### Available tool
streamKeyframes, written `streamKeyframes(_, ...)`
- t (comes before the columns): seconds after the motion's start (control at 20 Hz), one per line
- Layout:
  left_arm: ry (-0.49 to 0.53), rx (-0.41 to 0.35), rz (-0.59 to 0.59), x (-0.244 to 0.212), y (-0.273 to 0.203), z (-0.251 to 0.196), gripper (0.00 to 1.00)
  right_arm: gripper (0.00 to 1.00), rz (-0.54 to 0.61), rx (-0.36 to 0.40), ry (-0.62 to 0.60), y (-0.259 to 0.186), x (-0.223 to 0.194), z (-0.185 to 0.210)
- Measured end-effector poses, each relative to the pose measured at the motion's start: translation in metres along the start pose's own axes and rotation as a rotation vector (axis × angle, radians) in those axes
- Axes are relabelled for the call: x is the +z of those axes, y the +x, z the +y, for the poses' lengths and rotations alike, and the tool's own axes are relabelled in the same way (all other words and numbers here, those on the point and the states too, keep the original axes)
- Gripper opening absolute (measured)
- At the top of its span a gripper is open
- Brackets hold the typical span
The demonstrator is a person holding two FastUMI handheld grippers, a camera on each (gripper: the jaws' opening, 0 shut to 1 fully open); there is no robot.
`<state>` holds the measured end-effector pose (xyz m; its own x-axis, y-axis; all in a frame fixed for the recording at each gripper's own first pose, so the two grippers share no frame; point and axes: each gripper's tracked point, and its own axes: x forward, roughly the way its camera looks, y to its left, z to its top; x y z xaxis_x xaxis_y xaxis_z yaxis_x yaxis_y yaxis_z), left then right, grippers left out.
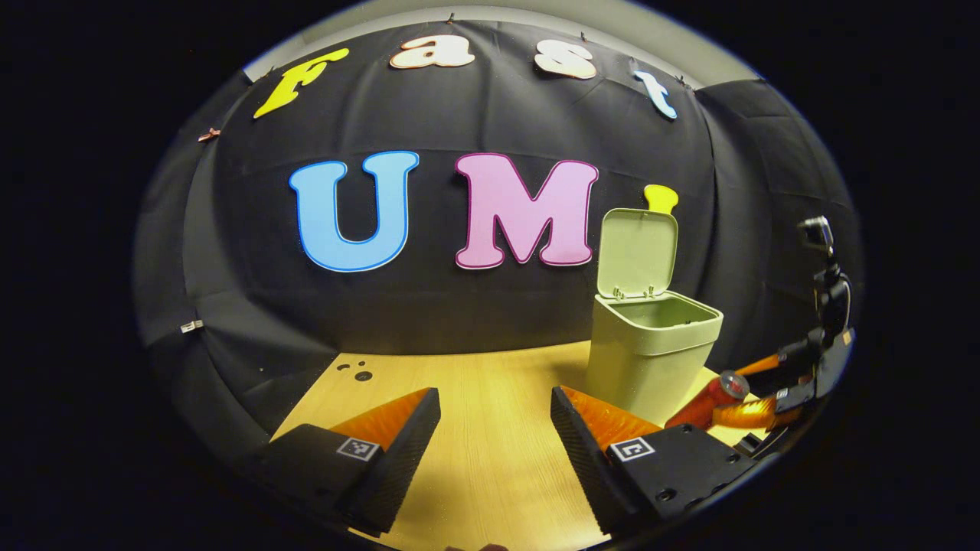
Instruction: Press the lid of the desktop garbage bin to open it, pick up the crumpled paper on the desktop and throw it into the bin, then pick up the pop can on the desktop and drop it into the bin, and finally close the garbage bin lid.
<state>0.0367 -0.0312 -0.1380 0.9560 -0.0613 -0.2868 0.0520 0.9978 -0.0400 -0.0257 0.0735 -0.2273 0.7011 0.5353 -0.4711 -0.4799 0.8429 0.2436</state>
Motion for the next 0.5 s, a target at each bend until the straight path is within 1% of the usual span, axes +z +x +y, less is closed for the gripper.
streamKeyframes(0.05,-0.004,-0.002,-0.001,0.002,0.000,-0.001,0.98,0.84,-0.021,-0.005,0.003,-0.001,0.013,-0.005)
streamKeyframes(0.1,-0.007,-0.003,-0.001,0.000,0.000,-0.001,0.94,0.83,-0.039,-0.010,0.010,-0.002,0.027,-0.011)
streamKeyframes(0.5,-0.014,-0.005,-0.001,0.002,0.001,0.000,0.94,0.83,-0.171,-0.087,0.024,-0.005,0.105,-0.061)
